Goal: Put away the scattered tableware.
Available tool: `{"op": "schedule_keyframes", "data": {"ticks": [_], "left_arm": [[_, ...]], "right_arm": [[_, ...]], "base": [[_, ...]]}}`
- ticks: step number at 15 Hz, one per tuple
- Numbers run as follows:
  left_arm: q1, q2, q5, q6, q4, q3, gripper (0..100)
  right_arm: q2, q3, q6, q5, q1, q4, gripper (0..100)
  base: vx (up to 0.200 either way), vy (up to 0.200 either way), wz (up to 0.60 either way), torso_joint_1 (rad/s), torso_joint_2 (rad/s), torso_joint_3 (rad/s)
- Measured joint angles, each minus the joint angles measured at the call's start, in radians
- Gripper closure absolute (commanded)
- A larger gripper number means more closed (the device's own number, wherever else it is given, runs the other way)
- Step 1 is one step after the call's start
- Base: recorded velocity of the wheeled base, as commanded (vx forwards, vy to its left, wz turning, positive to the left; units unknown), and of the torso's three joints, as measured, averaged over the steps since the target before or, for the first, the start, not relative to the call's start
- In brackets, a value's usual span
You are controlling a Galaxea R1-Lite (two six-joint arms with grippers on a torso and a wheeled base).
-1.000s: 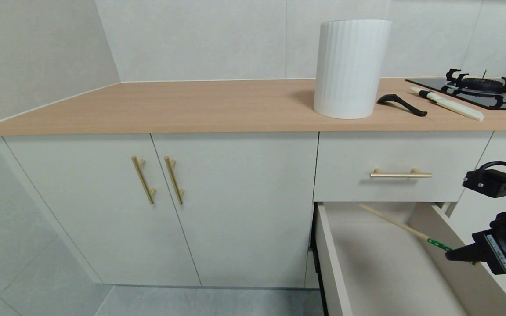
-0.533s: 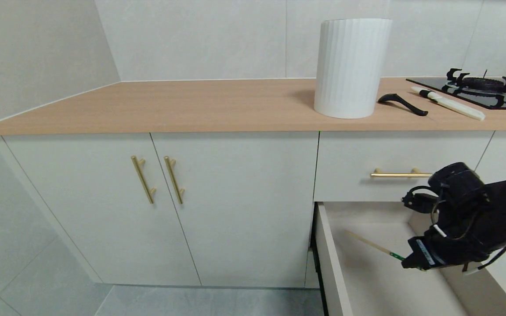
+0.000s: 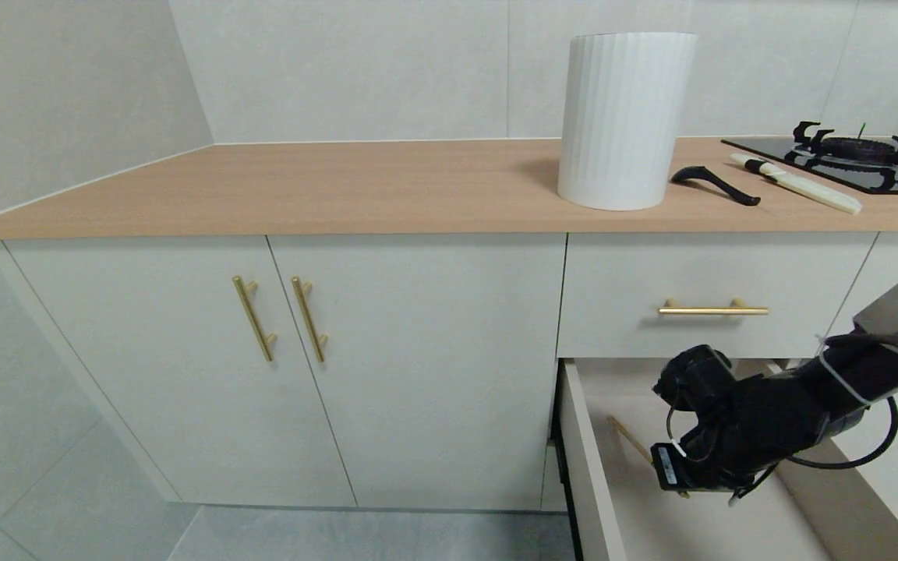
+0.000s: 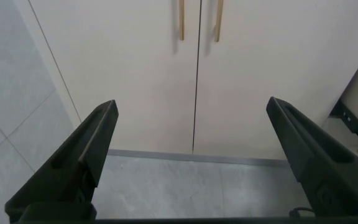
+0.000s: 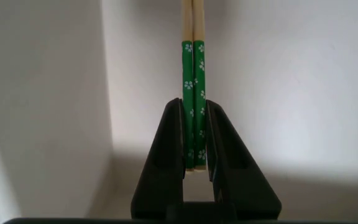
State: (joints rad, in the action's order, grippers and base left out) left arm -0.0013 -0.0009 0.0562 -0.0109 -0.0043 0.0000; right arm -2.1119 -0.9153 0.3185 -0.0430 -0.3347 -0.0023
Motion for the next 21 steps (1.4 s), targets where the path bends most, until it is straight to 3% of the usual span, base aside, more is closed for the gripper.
{"op": "schedule_keyframes", "data": {"ticks": [4, 10, 11, 21], "left_arm": [[0.000, 0.000, 0.000, 0.000, 0.000, 0.000, 0], [0.000, 0.000, 0.000, 0.000, 0.000, 0.000, 0], [0.000, 0.000, 0.000, 0.000, 0.000, 0.000, 0], [0.000, 0.000, 0.000, 0.000, 0.000, 0.000, 0]], "right_arm": [[-0.094, 0.053, 0.002, -0.072, -0.019, -0.175, 100], [-0.170, 0.070, 0.000, -0.118, -0.021, -0.237, 100], [-0.174, 0.070, 0.001, -0.119, -0.021, -0.239, 0], [-0.063, 0.095, 0.001, -0.116, -0.021, -0.243, 0]], "base": [[0.000, 0.000, 0.00, 0.000, 0.00, 0.000], [0.000, 0.000, 0.00, 0.000, 0.00, 0.000], [0.000, 0.000, 0.00, 0.000, 0.00, 0.000], [0.000, 0.000, 0.00, 0.000, 0.00, 0.000]]}}
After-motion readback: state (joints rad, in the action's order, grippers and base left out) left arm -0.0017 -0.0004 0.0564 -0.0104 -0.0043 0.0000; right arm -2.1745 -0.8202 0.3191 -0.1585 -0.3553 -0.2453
